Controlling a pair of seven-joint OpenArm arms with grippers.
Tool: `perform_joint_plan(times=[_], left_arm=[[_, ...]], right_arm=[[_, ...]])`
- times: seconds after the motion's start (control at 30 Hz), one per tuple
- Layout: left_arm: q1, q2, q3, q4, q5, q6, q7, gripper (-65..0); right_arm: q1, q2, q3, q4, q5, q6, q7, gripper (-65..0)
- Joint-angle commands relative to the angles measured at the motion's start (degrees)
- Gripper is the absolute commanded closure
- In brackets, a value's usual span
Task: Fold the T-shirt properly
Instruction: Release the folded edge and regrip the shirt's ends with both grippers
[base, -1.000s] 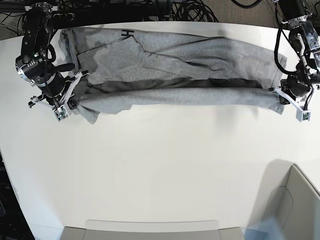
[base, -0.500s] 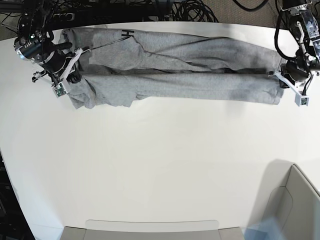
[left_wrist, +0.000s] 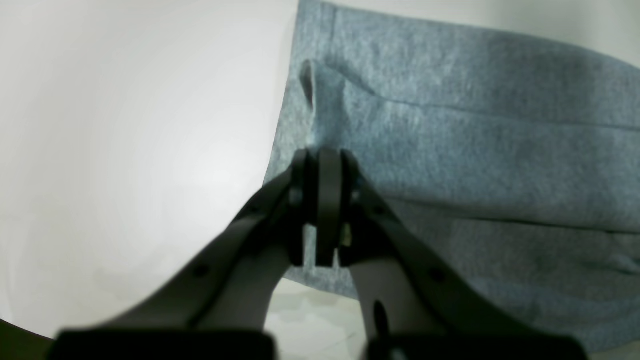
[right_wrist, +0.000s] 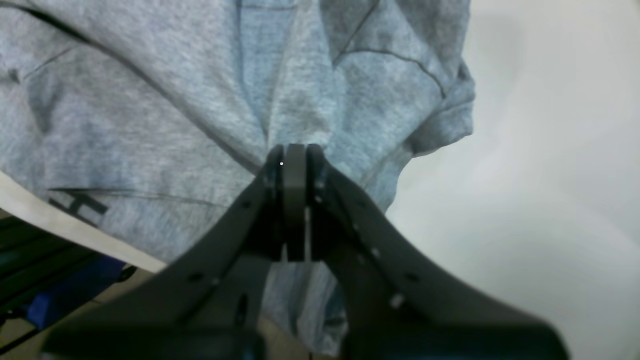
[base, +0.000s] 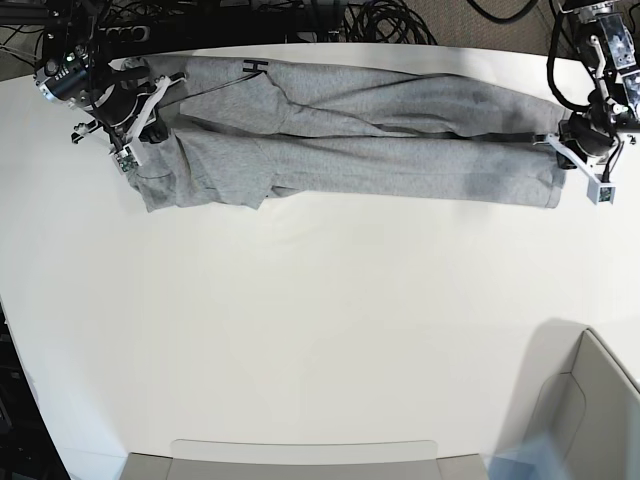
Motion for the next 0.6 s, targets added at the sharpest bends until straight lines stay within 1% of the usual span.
perform_joint_plan(times=[0.0, 0.07, 0.13, 0.2, 0.23, 0.43, 0.57], left_arm=[[-0.39, -1.09, -0.35, 0.93, -0.18, 0.05, -0.96, -3.8], [-0.39, -1.09, -0.35, 1.02, -0.18, 0.05, -1.05, -9.9], [-0.39, -1.09, -0.35, 1.02, -0.27, 0.05, -1.05, -14.5], [-0.39, -1.09, -0.35, 1.02, -0.27, 0.05, -1.05, -16.0], [-0.39, -1.09, -0.35, 1.02, -0.36, 0.05, -1.05, -16.0], [-0.48, -1.0, -0.35, 1.02, -0.36, 0.05, -1.05, -16.2], [-0.74, 0.14, -0.52, 1.02, -0.36, 0.05, -1.05, -16.2]], right_arm=[[-0.17, 0.62, 0.33, 0.77, 0.32, 0.24, 0.73, 0.0], [-0.96, 0.62, 0.42, 0.77, 0.32, 0.24, 0.82, -7.7], [-1.31, 0.62, 0.33, 0.77, 0.32, 0.24, 0.82, -15.2], [-1.31, 0.62, 0.33, 0.77, 0.32, 0.24, 0.82, -19.5], [-1.31, 0.62, 0.33, 0.77, 0.32, 0.24, 0.82, -20.3], [-0.87, 0.53, 0.33, 0.77, 0.32, 0.24, 0.82, -20.4], [-0.78, 0.53, 0.33, 0.77, 0.32, 0.24, 0.82, -20.4]])
